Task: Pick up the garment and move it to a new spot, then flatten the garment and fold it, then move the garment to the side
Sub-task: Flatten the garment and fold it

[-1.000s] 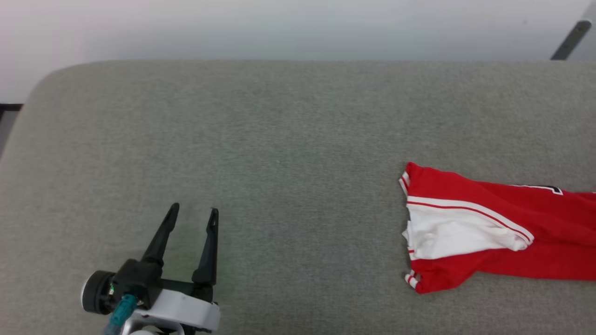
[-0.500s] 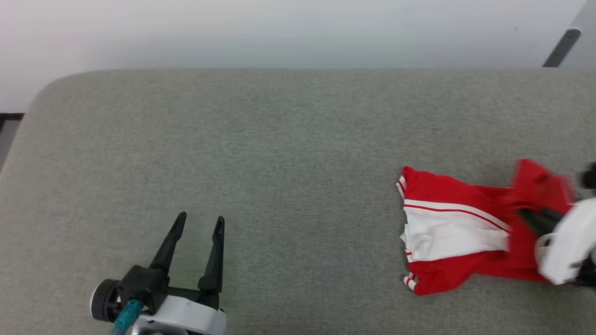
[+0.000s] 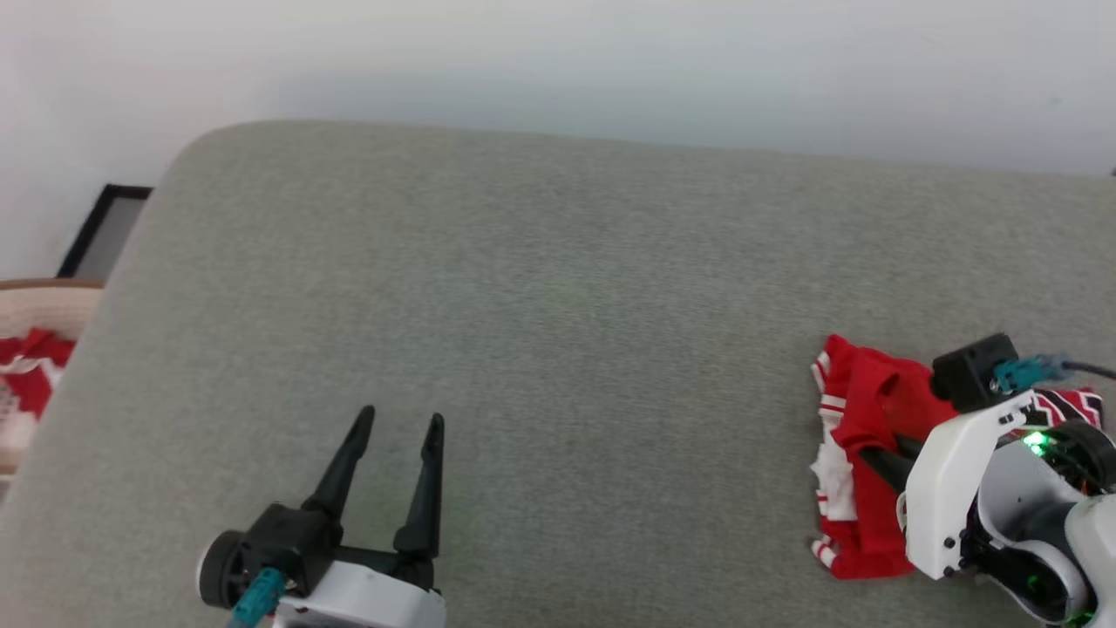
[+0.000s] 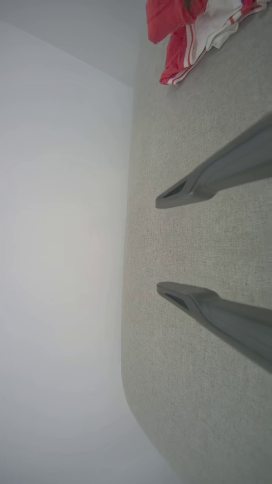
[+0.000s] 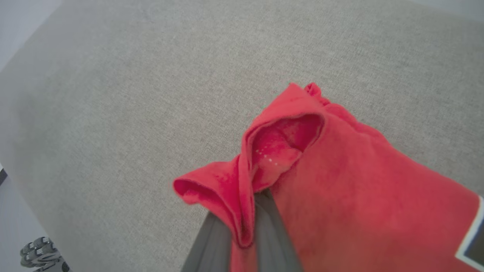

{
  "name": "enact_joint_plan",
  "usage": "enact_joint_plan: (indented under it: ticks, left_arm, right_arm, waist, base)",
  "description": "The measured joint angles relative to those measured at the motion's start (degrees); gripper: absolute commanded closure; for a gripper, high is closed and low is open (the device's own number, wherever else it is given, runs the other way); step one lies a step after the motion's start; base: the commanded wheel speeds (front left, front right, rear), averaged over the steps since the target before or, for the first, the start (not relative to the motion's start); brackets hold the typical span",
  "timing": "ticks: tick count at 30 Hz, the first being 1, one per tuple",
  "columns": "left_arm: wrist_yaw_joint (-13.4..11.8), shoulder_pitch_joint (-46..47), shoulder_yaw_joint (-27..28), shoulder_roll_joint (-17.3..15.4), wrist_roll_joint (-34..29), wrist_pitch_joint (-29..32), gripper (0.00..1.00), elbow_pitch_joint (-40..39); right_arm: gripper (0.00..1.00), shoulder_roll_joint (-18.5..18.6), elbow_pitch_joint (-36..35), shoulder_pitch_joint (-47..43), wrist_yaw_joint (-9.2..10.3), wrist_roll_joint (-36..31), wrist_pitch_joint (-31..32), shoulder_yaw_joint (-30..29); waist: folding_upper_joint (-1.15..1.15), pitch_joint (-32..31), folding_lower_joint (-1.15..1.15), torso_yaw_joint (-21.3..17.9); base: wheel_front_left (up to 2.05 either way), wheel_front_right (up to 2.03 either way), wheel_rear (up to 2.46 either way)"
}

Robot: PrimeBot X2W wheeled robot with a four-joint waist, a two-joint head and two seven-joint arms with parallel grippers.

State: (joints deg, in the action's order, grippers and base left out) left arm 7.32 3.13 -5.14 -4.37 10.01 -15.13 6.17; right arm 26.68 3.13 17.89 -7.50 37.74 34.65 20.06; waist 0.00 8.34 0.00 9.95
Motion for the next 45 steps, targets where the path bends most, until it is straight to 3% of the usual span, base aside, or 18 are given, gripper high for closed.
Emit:
enact_joint_plan:
  ticks: [10, 11, 12, 13, 23, 27, 31, 39, 45]
  left_arm:
    - [0.0, 0.1, -0.7, 0.0, 1.1, 0.0, 0.00, 2.3]
    - [0.0, 0.1, -0.9, 0.0, 1.1, 0.0, 0.00, 2.5]
    - [0.0, 0.2, -1.0, 0.0, 1.2, 0.0, 0.00, 2.6]
    - [0.0, 0.3, -1.0, -0.1, 1.4, 0.0, 0.00, 2.7]
    - [0.0, 0.7, -1.4, -1.0, 2.7, 0.0, 0.00, 4.0]
    - [0.0, 0.9, -2.0, -1.4, 3.6, 0.0, 0.00, 4.6]
    - [0.0, 1.1, -2.0, -1.6, 4.5, 0.0, 0.00, 6.2]
    - [0.0, 0.5, 0.0, -1.9, 4.3, 0.0, 0.00, 8.4]
    - [0.0, -1.4, 1.6, -2.6, 4.6, 0.0, 0.00, 8.7]
  right_arm:
    - [1.00, -2.0, 10.9, 2.2, 0.00, -2.3, -6.5, 3.8]
    - [0.66, -2.0, 11.2, 2.7, 0.00, -2.3, -7.2, 4.5]
    - [0.40, -2.1, 11.1, 3.2, 0.00, -2.3, -7.8, 5.0]
    - [0.00, -2.2, 11.0, 3.8, 0.00, -2.1, -8.3, 5.5]
    - [0.00, 0.7, 8.7, 5.5, 0.00, 0.7, -11.3, 5.9]
    - [0.00, 3.2, 7.9, 4.7, -0.01, 1.8, -17.9, 5.8]
    - [0.00, 6.3, 13.5, 3.1, 0.00, -1.4, -27.5, 4.0]
    - [0.00, 1.9, 21.2, 0.7, 0.00, -0.2, -44.4, 0.6]
    - [0.00, -0.7, 22.0, -1.3, -0.01, 0.0, -49.0, -1.4]
  waist:
    - [0.00, 0.2, 0.00, 1.8]
    - [0.00, 0.2, 0.00, 1.6]
    - [0.00, 0.2, 0.00, 1.4]
    - [0.00, 0.3, 0.00, 1.1]
    - [0.00, -0.4, 0.00, -3.2]
    - [0.00, -0.9, 0.00, -5.0]
    - [0.00, -1.3, 0.00, -6.6]
    - [0.00, -2.6, 0.00, -9.2]
    - [0.00, -5.1, 0.00, -10.7]
  base:
    - [0.00, 0.00, 0.00]
    - [0.00, 0.00, 0.00]
    - [0.00, 0.00, 0.00]
    - [0.00, 0.00, 0.00]
    - [0.00, 0.00, 0.00]
    - [0.00, 0.00, 0.00]
    - [0.00, 0.00, 0.00]
    - [0.00, 0.00, 0.00]
    - [0.00, 0.00, 0.00]
